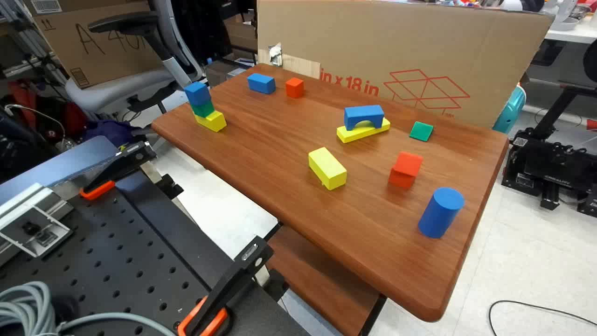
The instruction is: Move the yellow block away from you
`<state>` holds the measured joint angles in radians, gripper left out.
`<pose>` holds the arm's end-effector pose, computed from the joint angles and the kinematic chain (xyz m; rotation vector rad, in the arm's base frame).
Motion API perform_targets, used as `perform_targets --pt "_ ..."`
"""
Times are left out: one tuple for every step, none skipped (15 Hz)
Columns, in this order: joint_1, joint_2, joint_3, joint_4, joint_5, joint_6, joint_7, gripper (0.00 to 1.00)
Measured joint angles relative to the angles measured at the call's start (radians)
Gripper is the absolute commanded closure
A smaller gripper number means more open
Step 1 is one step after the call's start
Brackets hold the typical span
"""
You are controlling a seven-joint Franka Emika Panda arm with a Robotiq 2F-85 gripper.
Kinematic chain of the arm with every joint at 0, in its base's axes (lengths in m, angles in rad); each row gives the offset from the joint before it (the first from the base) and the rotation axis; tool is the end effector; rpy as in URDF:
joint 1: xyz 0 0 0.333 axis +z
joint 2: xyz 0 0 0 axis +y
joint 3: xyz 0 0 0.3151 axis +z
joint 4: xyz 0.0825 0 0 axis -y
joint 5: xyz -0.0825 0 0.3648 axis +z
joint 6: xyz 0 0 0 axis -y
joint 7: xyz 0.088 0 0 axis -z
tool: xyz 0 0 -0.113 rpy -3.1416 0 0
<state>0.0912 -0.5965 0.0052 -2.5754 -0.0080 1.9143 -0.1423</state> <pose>0.3378 0.0321 0.4525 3.1085 0.3758 -0.1015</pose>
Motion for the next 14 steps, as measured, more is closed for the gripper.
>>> perform_targets --pt "0.0 0.0 0.0 0.0 0.0 0.0 0.0 0.0" --pt "0.0 0.0 0.0 0.0 0.0 0.0 0.0 0.0" --pt "0.0 0.0 0.0 0.0 0.0 0.0 0.0 0.0" --pt "0.0 0.0 0.0 0.0 0.0 0.0 0.0 0.0" --pt "0.0 0.0 0.0 0.0 0.0 0.0 0.0 0.0" --pt "0.0 0.0 0.0 0.0 0.0 0.0 0.0 0.0" --pt "0.0 0.0 0.0 0.0 0.0 0.0 0.0 0.0" --pt "0.0 0.0 0.0 0.0 0.0 0.0 0.0 0.0" --pt "0.0 0.0 0.0 0.0 0.0 0.0 0.0 0.0" --pt "0.0 0.0 0.0 0.0 0.0 0.0 0.0 0.0" --pt "0.0 0.0 0.0 0.0 0.0 0.0 0.0 0.0" --pt "0.0 0.0 0.0 0.0 0.0 0.0 0.001 0.0" --pt "-0.002 0.003 0.0 0.001 0.0 0.0 0.007 0.0" --pt "-0.004 0.009 0.0 0.004 0.001 0.0 0.018 0.0"
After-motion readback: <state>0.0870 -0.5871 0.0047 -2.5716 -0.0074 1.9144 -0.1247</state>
